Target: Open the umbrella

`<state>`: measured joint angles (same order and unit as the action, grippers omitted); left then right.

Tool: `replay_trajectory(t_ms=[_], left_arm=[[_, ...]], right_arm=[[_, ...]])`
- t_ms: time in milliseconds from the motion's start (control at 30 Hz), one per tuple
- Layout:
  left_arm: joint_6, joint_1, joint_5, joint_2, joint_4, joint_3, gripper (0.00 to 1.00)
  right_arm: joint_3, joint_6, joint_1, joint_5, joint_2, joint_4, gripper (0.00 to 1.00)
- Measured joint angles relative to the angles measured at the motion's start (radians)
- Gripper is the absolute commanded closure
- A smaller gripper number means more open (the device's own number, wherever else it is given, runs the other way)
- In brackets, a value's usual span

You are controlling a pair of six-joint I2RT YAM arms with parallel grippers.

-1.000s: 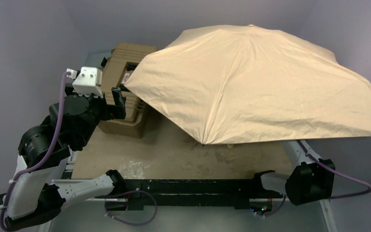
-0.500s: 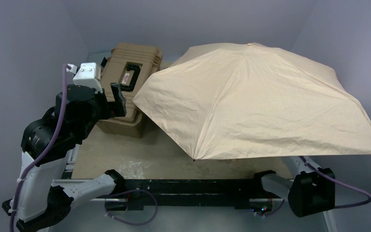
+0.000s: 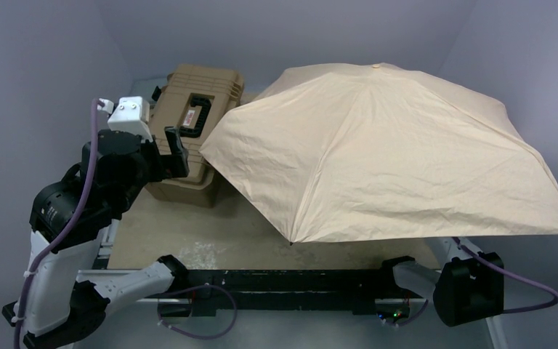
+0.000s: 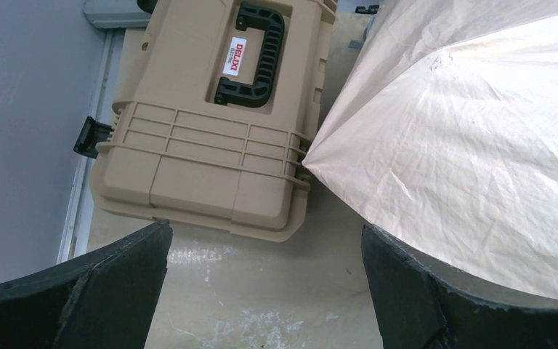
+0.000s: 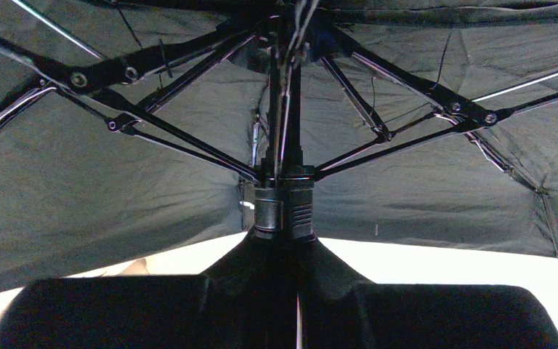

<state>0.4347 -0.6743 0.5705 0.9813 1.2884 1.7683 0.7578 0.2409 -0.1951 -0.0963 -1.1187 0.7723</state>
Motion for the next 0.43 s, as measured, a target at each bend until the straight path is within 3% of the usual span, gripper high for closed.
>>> replay_trajectory(t_ms=[433], left_arm=[[-0.021,0.0,-0.003,-0.066,-0.051,-0.085,0.0]], right_arm=[[0.0,0.0,0.0,0.0,0.0,0.0,1.0]])
